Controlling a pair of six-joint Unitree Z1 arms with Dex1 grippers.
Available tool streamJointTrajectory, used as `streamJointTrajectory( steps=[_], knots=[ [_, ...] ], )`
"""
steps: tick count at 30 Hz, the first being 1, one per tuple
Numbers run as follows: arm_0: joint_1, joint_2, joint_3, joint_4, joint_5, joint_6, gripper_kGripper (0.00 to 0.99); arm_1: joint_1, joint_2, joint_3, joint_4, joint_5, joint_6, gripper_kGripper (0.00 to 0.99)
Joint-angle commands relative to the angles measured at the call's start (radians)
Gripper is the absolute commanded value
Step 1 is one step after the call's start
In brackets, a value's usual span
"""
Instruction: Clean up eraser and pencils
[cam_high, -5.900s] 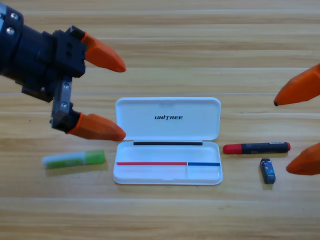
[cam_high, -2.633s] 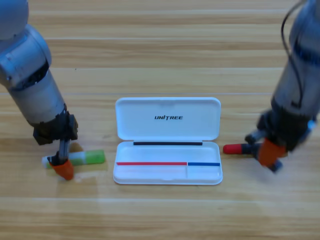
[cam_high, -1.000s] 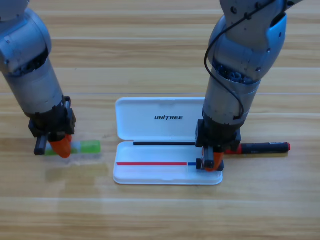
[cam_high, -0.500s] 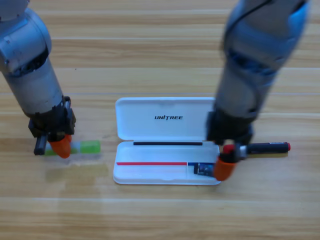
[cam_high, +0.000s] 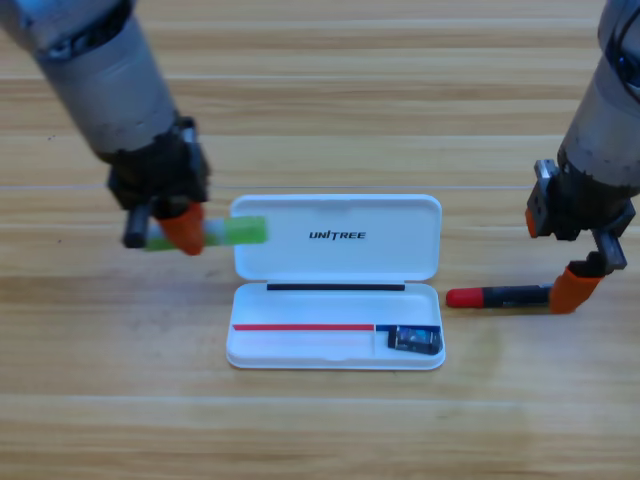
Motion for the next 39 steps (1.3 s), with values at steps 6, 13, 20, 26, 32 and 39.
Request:
streamJointTrajectory(
  steps=[6, 13, 20, 26, 32, 39],
  knots=[
    [-0.155, 0.116, -0.057, 0.016, -0.017, -0.040, 0.000, -0.066, 0.227, -0.074, -0.063, 0.022, -0.063, 0.876],
    [-0.161, 0.187, -0.074, 0.002, -0.031, -0.043, 0.000, -0.066, 0.271, -0.093, -0.063, 0.042, -0.075, 0.867],
    [-0.161, 0.239, -0.093, -0.002, -0.051, -0.043, 0.000, -0.066, 0.281, -0.074, -0.063, 0.034, -0.089, 0.727],
    [-0.167, 0.269, -0.109, -0.004, -0.069, -0.043, 0.000, -0.066, 0.282, -0.061, -0.060, 0.040, -0.114, 0.104],
    [-0.171, 0.288, -0.119, -0.004, -0.080, -0.046, 0.000, -0.064, 0.268, -0.053, -0.060, 0.049, -0.120, 0.000],
    [-0.171, 0.300, -0.123, -0.004, -0.085, -0.049, 0.000, -0.057, 0.202, -0.051, -0.048, 0.052, -0.111, 0.000]
  ],
)
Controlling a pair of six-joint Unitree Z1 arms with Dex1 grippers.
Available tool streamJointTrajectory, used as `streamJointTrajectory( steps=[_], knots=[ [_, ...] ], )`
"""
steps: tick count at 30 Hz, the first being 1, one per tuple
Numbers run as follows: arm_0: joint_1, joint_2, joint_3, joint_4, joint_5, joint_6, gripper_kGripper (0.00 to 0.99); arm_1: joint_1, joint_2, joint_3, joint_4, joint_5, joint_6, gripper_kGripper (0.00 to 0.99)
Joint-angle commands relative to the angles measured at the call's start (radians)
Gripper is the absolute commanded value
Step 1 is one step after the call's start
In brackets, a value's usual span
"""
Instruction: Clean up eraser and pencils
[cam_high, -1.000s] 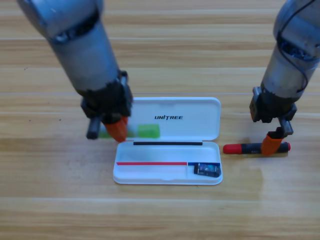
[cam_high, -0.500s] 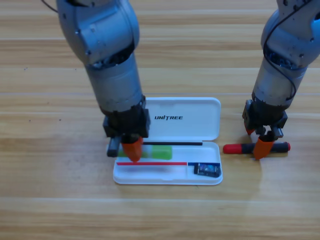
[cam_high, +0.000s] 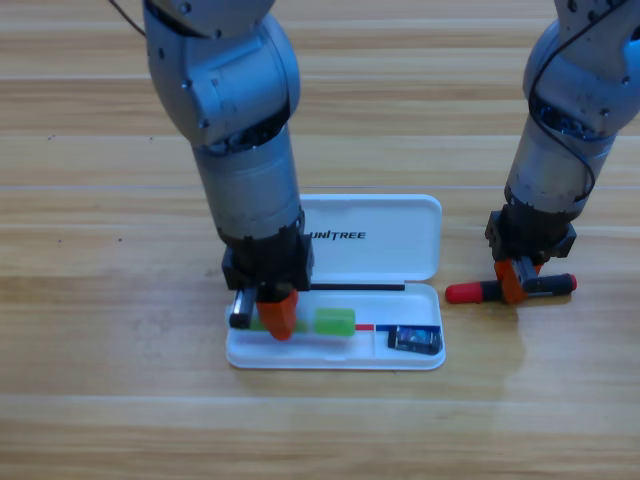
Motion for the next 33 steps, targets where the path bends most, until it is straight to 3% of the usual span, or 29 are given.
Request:
streamJointTrajectory(
  steps=[1, 6, 15, 17, 18, 19, 33],
  knots=[
    [-0.023, 0.062, -0.004, -0.010, -0.013, -0.015, 0.000, -0.007, -0.043, 0.039, 0.014, 0.016, 0.006, 0.000],
    [-0.023, 0.067, -0.008, -0.010, -0.013, -0.022, 0.000, 0.027, -0.145, 0.027, 0.112, 0.020, 0.043, 0.000],
    [-0.025, 0.073, -0.009, -0.009, -0.013, -0.036, 0.009, 0.093, -0.205, 0.027, 0.152, 0.030, 0.101, 0.000],
    [-0.025, 0.072, -0.006, -0.007, -0.013, -0.038, 0.601, 0.100, -0.191, 0.016, 0.152, 0.030, 0.109, 0.000],
    [-0.025, 0.073, -0.004, -0.007, -0.011, -0.039, 0.844, 0.103, -0.184, 0.010, 0.150, 0.030, 0.112, 0.000],
    [-0.025, 0.073, -0.003, -0.007, -0.011, -0.039, 0.959, 0.108, -0.178, 0.007, 0.152, 0.030, 0.115, 0.000],
    [-0.025, 0.068, 0.003, -0.003, -0.008, -0.048, 0.990, 0.171, -0.050, -0.137, 0.152, 0.031, 0.176, 0.000]
  ],
)
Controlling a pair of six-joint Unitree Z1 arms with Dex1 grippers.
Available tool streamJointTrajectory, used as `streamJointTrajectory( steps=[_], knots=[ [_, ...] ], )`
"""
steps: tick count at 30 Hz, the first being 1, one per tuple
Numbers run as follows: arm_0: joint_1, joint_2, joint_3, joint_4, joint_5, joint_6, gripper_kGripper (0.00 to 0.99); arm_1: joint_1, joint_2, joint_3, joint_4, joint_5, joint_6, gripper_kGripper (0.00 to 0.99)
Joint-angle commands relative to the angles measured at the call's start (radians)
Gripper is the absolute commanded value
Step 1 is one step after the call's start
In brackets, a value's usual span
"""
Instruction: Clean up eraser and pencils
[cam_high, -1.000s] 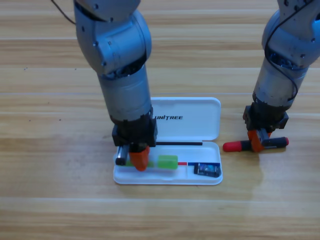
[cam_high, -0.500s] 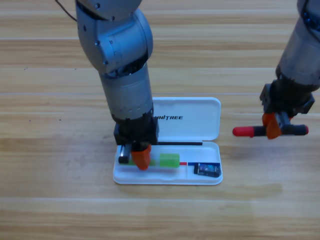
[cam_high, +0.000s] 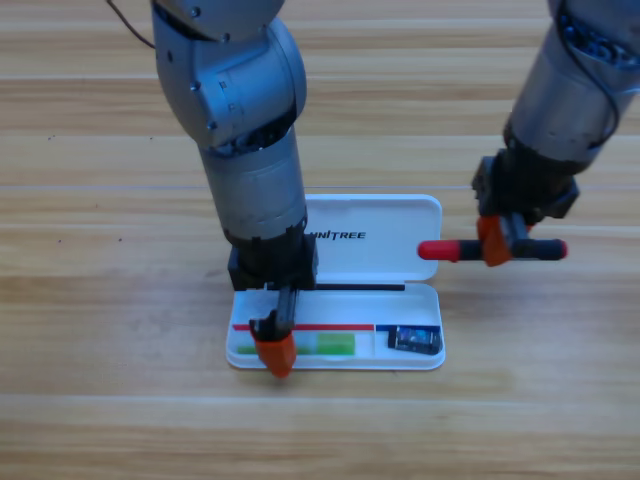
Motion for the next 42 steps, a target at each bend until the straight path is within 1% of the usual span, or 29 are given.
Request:
streamJointTrajectory(
  steps=[1, 6, 8, 12, 15, 19, 23, 25, 29, 42],
  knots=[
    [-0.023, 0.052, 0.017, 0.001, -0.006, -0.012, 0.990, 0.066, 0.130, -0.063, 0.015, 0.016, 0.029, 0.000],
    [-0.022, -0.016, 0.015, 0.018, -0.011, -0.006, 0.990, 0.094, 0.199, -0.146, 0.018, 0.016, 0.058, 0.000],
    [0.000, -0.054, 0.008, 0.044, -0.011, -0.003, 0.990, 0.106, 0.224, -0.175, 0.020, 0.016, 0.069, 0.000],
    [0.087, -0.160, 0.012, 0.084, -0.013, 0.023, 0.990, 0.134, 0.264, -0.224, 0.027, 0.016, 0.083, 0.000],
    [0.177, -0.223, 0.014, 0.116, -0.020, 0.066, 0.990, 0.155, 0.287, -0.258, 0.037, 0.016, 0.092, 0.000],
    [0.286, -0.272, 0.021, 0.143, -0.033, 0.130, 0.990, 0.177, 0.310, -0.290, 0.041, 0.018, 0.106, 0.000],
    [0.355, -0.287, 0.038, 0.146, -0.048, 0.173, 0.990, 0.195, 0.324, -0.312, 0.044, 0.018, 0.118, 0.000],
    [0.372, -0.286, 0.052, 0.146, -0.051, 0.187, 0.990, 0.197, 0.334, -0.319, 0.044, 0.018, 0.123, 0.000],
    [0.377, -0.272, 0.067, 0.146, -0.054, 0.199, 0.990, 0.197, 0.362, -0.333, 0.044, 0.016, 0.126, 0.000],
    [0.377, -0.257, 0.104, 0.122, -0.069, 0.199, 0.990, 0.190, 0.377, -0.347, 0.044, 0.010, 0.132, 0.000]
  ],
)
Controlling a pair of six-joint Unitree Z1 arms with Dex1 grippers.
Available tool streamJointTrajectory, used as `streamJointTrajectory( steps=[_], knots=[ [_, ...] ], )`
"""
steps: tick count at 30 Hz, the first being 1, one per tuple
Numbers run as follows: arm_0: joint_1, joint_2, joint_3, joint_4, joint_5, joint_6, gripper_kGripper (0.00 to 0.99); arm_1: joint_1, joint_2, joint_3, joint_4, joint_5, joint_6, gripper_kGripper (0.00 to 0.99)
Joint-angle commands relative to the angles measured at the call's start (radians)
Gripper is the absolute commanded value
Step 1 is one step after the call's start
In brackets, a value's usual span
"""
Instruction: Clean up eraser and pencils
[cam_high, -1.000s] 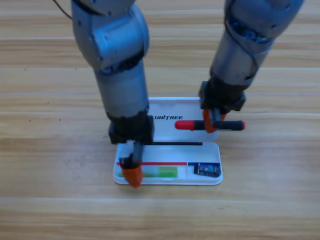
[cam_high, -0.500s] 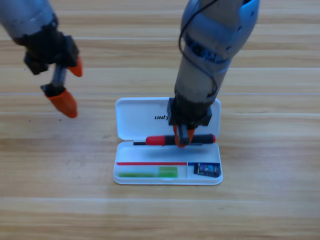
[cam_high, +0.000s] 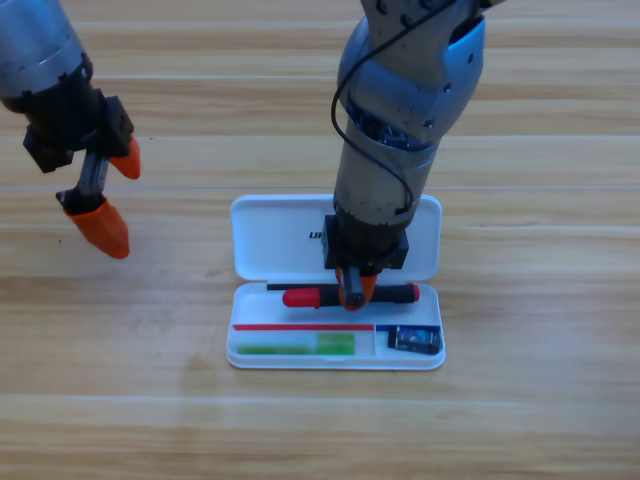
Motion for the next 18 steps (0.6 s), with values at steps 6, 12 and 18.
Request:
streamJointTrajectory(
  steps=[6, 12, 18],
  knots=[
    [0.018, 0.037, 0.050, -0.026, -0.014, 0.000, 0.990, 0.016, 0.056, -0.010, 0.012, -0.002, 0.023, 0.716],
    [0.018, 0.042, 0.055, -0.031, -0.014, -0.010, 0.990, 0.014, 0.027, -0.004, 0.012, -0.007, 0.033, 0.890],
    [0.018, 0.044, 0.058, -0.037, -0.014, -0.010, 0.990, 0.014, -0.140, 0.085, 0.012, 0.066, 0.040, 0.916]
  ],
)
